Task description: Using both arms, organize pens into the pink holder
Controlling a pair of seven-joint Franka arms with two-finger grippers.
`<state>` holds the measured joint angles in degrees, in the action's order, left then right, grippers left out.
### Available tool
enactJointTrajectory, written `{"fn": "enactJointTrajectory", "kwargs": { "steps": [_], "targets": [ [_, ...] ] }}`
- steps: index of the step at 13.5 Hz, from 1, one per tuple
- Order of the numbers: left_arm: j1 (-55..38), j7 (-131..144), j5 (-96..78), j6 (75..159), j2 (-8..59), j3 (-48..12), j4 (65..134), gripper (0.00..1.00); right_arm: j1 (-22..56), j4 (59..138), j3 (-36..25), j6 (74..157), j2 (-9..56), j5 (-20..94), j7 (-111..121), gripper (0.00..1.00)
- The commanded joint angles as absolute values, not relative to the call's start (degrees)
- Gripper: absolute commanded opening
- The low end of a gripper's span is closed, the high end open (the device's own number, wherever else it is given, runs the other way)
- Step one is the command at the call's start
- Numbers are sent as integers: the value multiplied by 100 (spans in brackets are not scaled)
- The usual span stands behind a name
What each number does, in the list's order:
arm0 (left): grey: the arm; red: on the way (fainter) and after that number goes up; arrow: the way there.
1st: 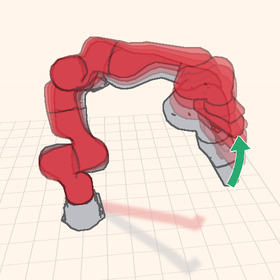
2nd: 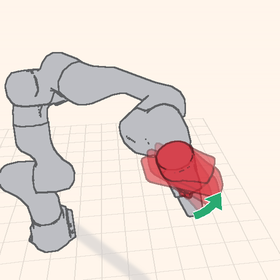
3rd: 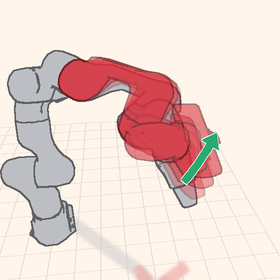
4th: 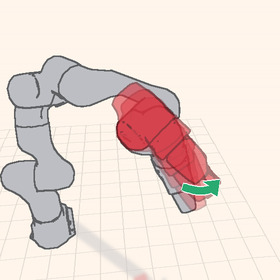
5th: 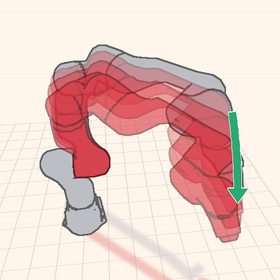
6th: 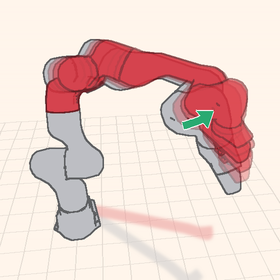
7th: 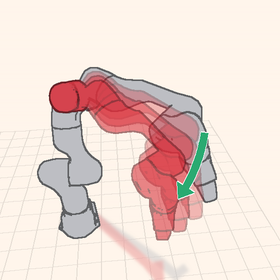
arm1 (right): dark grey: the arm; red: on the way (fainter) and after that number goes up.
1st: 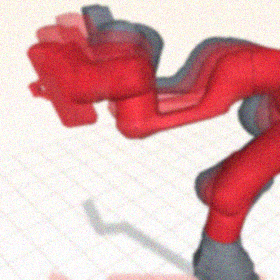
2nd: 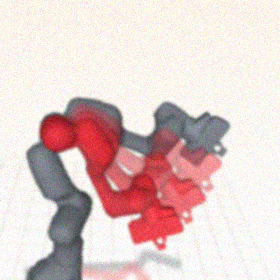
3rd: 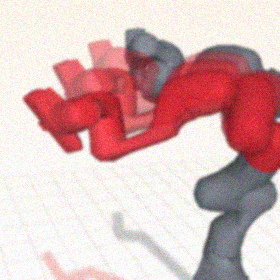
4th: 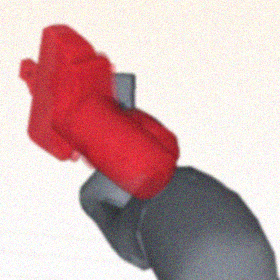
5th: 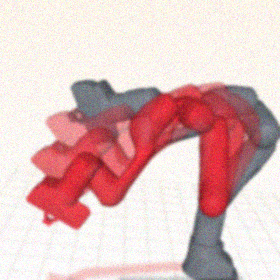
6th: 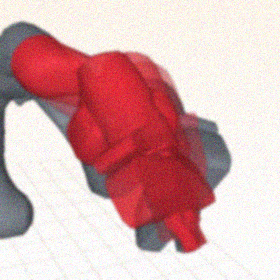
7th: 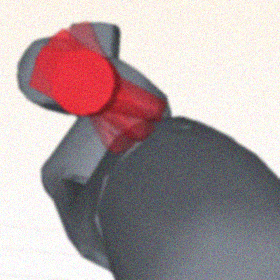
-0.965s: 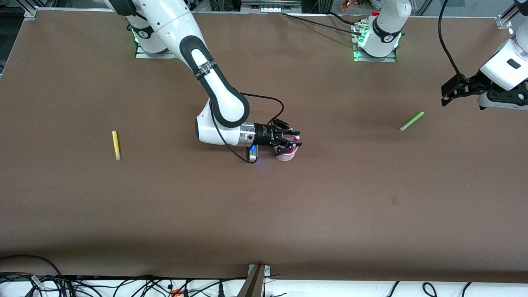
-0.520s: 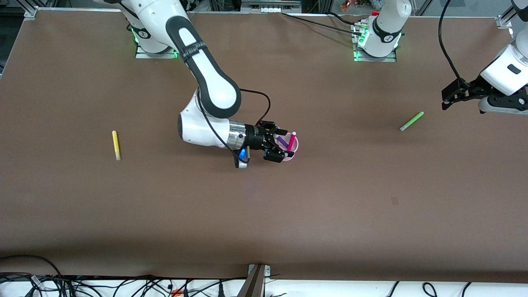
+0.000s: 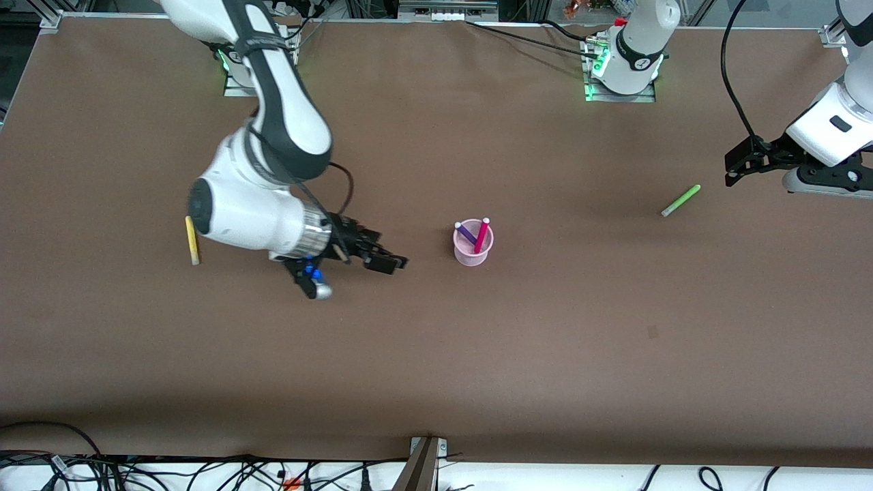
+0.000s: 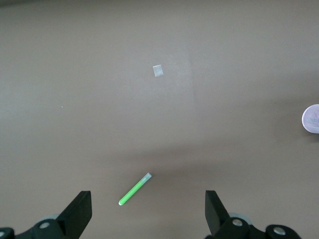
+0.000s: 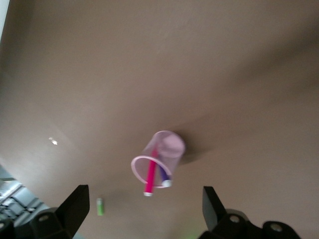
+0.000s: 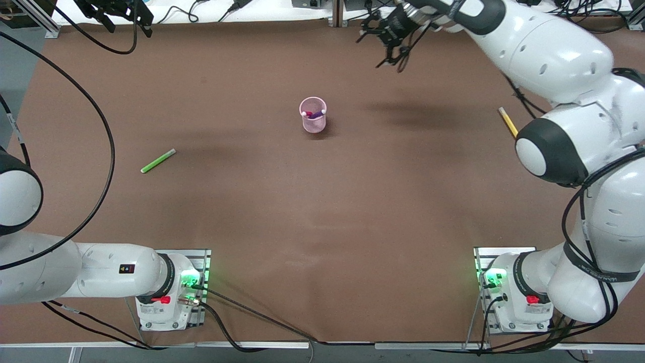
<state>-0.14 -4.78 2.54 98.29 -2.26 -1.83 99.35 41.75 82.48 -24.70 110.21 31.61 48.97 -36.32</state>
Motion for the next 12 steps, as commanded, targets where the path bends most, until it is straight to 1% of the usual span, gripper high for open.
{"fn": "enactJointTrajectory", "kwargs": {
  "steps": [1, 4, 5, 7, 9, 12],
  "targets": [
    [-26, -457, 211, 9729, -149, -176, 9756, 100, 4219, 8402, -2829, 10408, 2621, 3924, -2806, 100],
    [26, -457, 159, 9729, -132, -167, 9765, 100, 4219, 8490, -2856, 9802, 1892, 2396, -2164, 100],
    [44, -466, 150, 9729, -123, -158, 9756, 100, 4210, 8534, -2891, 9635, 1681, 2112, -1962, 100],
    [35, -440, 149, 9729, -123, -167, 9738, 100, 4219, 8613, -3058, 9318, 1329, 1812, -1514, 100],
    [44, -457, 149, 9729, -114, -167, 9694, 100, 4219, 8648, -3085, 9159, 1047, 1382, -1206, 100],
    [35, -448, 149, 9729, -114, -167, 9686, 100, 4210, 8579, -3216, 8948, 818, 1003, -872, 100]
  ]
}}
